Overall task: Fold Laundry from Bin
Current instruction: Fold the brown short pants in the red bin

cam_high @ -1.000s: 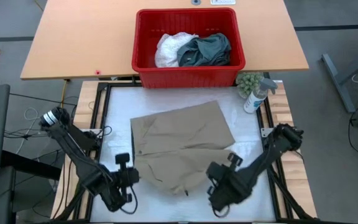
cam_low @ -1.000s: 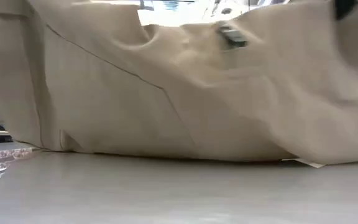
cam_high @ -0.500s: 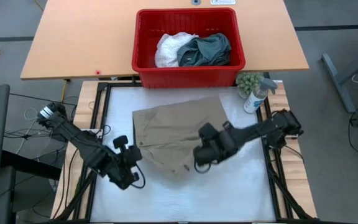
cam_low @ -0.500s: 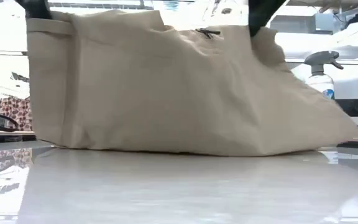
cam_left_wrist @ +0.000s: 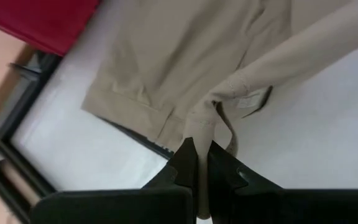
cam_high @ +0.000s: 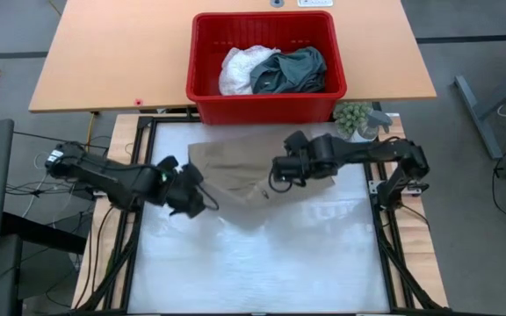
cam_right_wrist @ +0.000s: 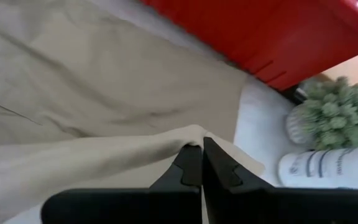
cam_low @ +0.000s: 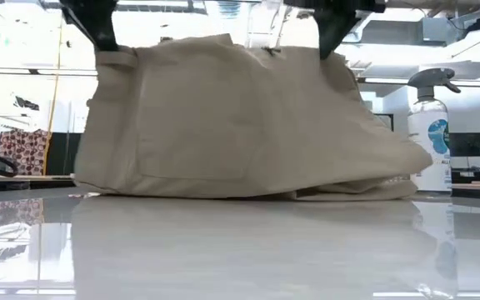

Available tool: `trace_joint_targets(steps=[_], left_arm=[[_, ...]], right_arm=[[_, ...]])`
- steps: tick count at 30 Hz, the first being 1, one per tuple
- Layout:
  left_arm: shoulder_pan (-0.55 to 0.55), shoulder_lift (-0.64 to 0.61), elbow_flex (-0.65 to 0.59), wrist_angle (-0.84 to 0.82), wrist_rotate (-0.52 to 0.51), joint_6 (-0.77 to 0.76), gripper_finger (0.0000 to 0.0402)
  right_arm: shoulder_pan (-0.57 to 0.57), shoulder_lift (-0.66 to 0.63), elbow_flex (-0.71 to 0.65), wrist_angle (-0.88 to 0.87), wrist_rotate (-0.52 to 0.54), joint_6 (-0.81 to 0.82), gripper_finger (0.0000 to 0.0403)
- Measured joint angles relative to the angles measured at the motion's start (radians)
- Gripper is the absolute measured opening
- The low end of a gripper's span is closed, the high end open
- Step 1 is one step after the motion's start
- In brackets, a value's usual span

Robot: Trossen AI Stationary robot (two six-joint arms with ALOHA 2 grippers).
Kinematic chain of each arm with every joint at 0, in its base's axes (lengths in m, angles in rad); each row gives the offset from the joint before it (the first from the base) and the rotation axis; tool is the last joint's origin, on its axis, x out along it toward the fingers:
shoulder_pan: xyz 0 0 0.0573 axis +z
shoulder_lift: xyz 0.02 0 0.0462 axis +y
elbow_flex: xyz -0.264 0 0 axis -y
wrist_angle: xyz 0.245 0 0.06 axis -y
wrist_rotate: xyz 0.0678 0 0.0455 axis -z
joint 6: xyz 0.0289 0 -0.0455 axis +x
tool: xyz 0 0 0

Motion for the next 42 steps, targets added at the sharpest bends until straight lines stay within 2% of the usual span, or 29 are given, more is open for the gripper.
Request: trace_joint_targets(steps=[9, 15, 21, 28, 35, 42], left_arm=[[0.276, 0.002, 0.000, 0.031, 0.008, 0.193, 0.0000], [0.448, 0.002, -0.010, 0.167, 0.068, 0.359, 0.0000], [0.602, 0.025, -0.010, 0.241, 0.158, 0.449, 0.0000], [0.686, 0.114, -0.010, 0.242, 0.211, 0.502, 0.0000], [0.727, 0.172, -0.010, 0.227, 0.199, 0.503, 0.0000], [0.791, 0.175, -0.010, 0.241, 0.175, 0.532, 0.0000]], right_arm=[[-0.163, 0.007, -0.017, 0.015, 0.028, -0.112, 0.0019], [-0.265, 0.007, -0.017, 0.043, 0.028, -0.200, 0.0019], [-0.330, 0.019, -0.018, 0.076, 0.010, -0.273, 0.0019], [-0.376, 0.101, -0.018, 0.116, -0.031, -0.371, 0.0019], [-0.395, 0.204, -0.018, 0.102, -0.029, -0.464, 0.0019], [-0.449, 0.236, -0.018, 0.107, -0.021, -0.498, 0.0019]])
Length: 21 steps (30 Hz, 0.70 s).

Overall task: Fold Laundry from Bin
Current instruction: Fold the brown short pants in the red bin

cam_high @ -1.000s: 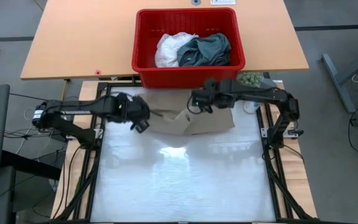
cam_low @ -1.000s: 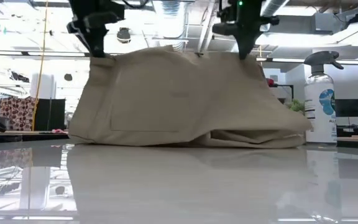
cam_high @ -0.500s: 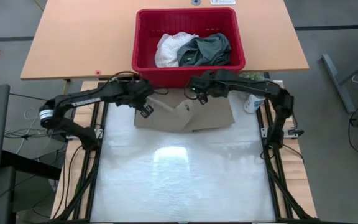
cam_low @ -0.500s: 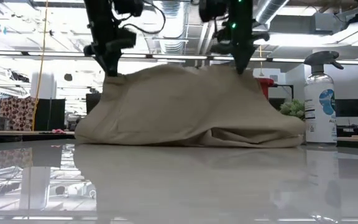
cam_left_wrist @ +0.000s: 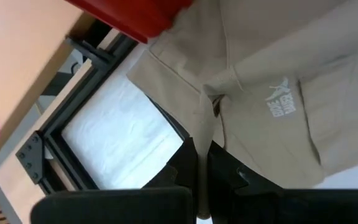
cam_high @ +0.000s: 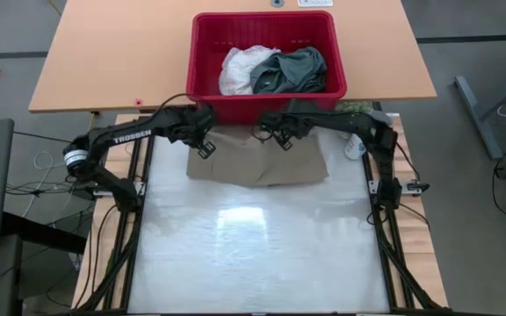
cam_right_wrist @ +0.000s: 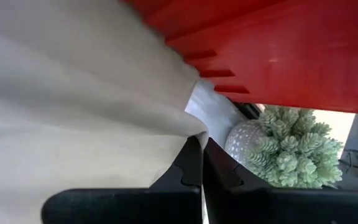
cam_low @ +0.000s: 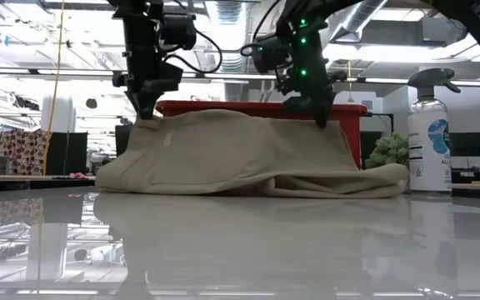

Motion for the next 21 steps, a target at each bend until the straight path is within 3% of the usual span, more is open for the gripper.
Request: trace_joint_targets(steps=[11, 17, 21], left_arm=[[0.067, 0.000, -0.002, 0.091, 0.031, 0.022, 0.0000], [0.082, 0.000, -0.084, 0.119, 0.053, 0.006, 0.0000], [0.082, 0.000, -0.141, 0.136, 0.036, -0.020, 0.0008]], right_arm=[[-0.046, -0.001, 0.000, 0.072, -0.052, -0.042, 0.0019], [-0.056, -0.001, 0.000, 0.063, -0.060, -0.042, 0.0019], [-0.056, -0.001, 0.000, 0.067, -0.060, -0.042, 0.0053]])
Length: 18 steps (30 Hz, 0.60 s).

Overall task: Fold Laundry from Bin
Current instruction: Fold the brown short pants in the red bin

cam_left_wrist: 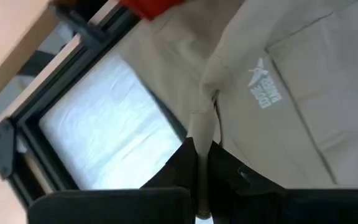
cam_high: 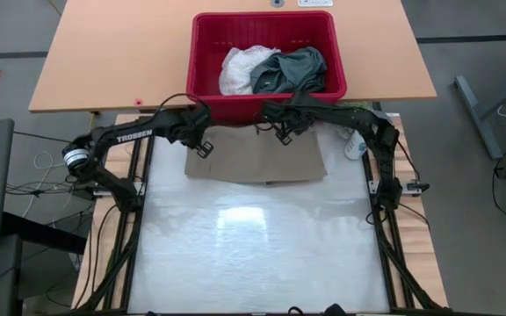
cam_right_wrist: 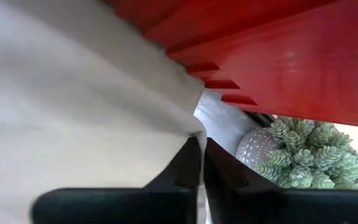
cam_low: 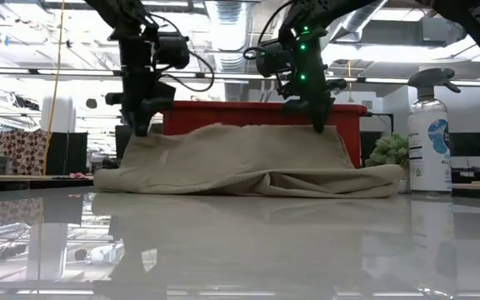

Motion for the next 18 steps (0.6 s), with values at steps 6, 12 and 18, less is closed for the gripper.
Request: trace_joint_targets(steps=[6, 12, 18], left_arm=[[0.000, 0.000, -0.022, 0.065, -0.056, -0.021, 0.0056], [-0.009, 0.000, -0.023, 0.187, -0.050, 0.039, 0.0120], [-0.011, 0.000, -0.022, 0.230, 0.019, 0.069, 0.0183]], right_arm=[[0.000, 0.000, 0.000, 0.001, 0.000, 0.000, 0.0106], [0.000, 0.000, 0.000, 0.000, -0.004, 0.000, 0.0129], [0.023, -0.005, 0.000, 0.000, -0.078, -0.107, 0.0144]])
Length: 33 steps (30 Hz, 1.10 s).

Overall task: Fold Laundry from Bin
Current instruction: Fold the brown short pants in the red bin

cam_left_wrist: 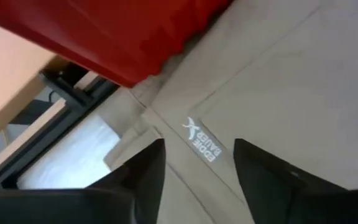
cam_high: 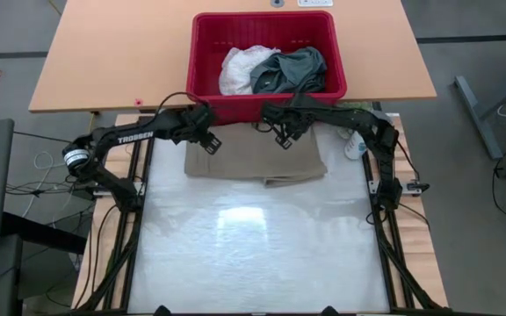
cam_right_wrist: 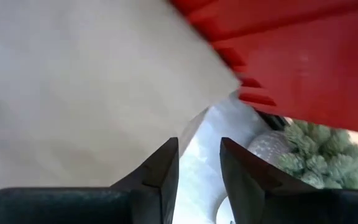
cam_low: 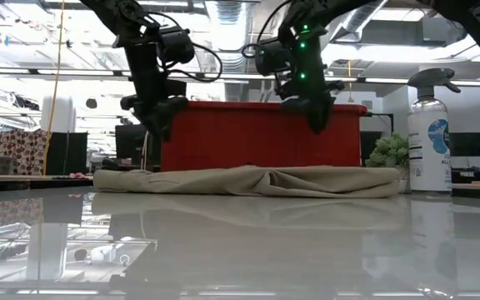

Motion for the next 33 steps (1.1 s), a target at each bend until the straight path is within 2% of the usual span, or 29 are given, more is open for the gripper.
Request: trace_joint_targets(steps=[3, 5, 8, 10, 12, 16, 20, 22, 27, 33], left_arm=[[0.001, -0.017, 0.011, -0.014, 0.096, 0.032, 0.0196], [0.001, -0.045, 0.022, -0.005, 0.226, 0.070, 0.0197], [-0.017, -0.087, 0.020, 0.016, 0.430, 0.099, 0.0193], [-0.053, -0.092, 0.015, 0.017, 0.466, 0.142, 0.0186], [-0.107, -0.080, 0.013, 0.002, 0.440, 0.197, 0.0179], [-0.194, -0.021, 0.013, 0.047, 0.418, 0.272, 0.0172], [-0.230, 0.021, 0.013, 0.085, 0.423, 0.324, 0.0172], [-0.226, 0.031, 0.013, 0.096, 0.426, 0.345, 0.0172], [-0.194, 0.032, 0.013, 0.099, 0.438, 0.419, 0.0172], [-0.139, 0.032, 0.013, 0.131, 0.517, 0.483, 0.0172]], right_arm=[[0.032, -0.023, 0.000, -0.009, -0.070, -0.132, 0.0147], [0.065, -0.046, 0.000, -0.011, -0.140, -0.227, 0.0147], [0.136, -0.088, 0.000, -0.009, -0.277, -0.288, 0.0142], [0.195, -0.114, 0.001, -0.005, -0.360, -0.298, 0.0138], [0.265, -0.125, 0.001, -0.004, -0.396, -0.293, 0.0137], [0.419, -0.134, -0.071, 0.056, -0.394, -0.231, 0.0148], [0.553, -0.133, -0.187, 0.214, -0.375, -0.187, 0.0187], [0.597, -0.131, -0.251, 0.339, -0.298, -0.183, 0.0213], [0.604, -0.128, -0.366, 0.606, -0.139, -0.157, 0.0255], [0.563, -0.111, -0.443, 0.702, -0.152, -0.151, 0.0252]])
